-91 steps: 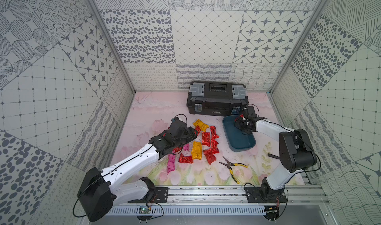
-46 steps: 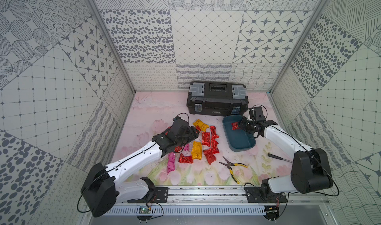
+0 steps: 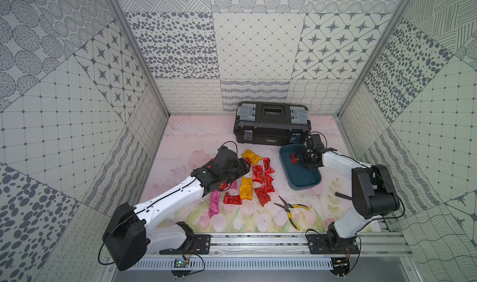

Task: Take the tea bags out of the storage box
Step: Pick up the tea bag from the storage box.

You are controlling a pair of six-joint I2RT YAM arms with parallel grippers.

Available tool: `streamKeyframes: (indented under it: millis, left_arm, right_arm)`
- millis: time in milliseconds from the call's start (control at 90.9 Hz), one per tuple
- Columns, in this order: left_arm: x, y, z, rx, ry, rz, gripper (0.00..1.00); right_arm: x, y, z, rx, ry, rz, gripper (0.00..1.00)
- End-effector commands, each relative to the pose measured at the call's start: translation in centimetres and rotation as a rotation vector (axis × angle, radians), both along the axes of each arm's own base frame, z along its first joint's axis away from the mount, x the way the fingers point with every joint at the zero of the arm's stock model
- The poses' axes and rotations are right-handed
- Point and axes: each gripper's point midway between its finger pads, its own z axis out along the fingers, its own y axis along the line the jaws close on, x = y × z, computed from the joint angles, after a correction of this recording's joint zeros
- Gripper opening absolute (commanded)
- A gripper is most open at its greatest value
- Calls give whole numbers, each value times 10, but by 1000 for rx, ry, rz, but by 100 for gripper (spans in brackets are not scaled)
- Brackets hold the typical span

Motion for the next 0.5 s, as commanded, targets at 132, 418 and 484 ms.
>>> streamKeyframes:
  millis: [132, 418, 484]
  left_arm:
    - [1, 0, 9, -14, -32, 3, 70]
    - [2, 2, 9, -2, -36, 6, 70]
    - [2, 1, 9, -4, -36, 3, 70]
  right_arm:
    - [37, -2, 0, -26, -91, -13, 35]
    - [33, 2, 16, -40, -133, 67, 0]
    - [29, 6, 28, -29, -149, 104, 0]
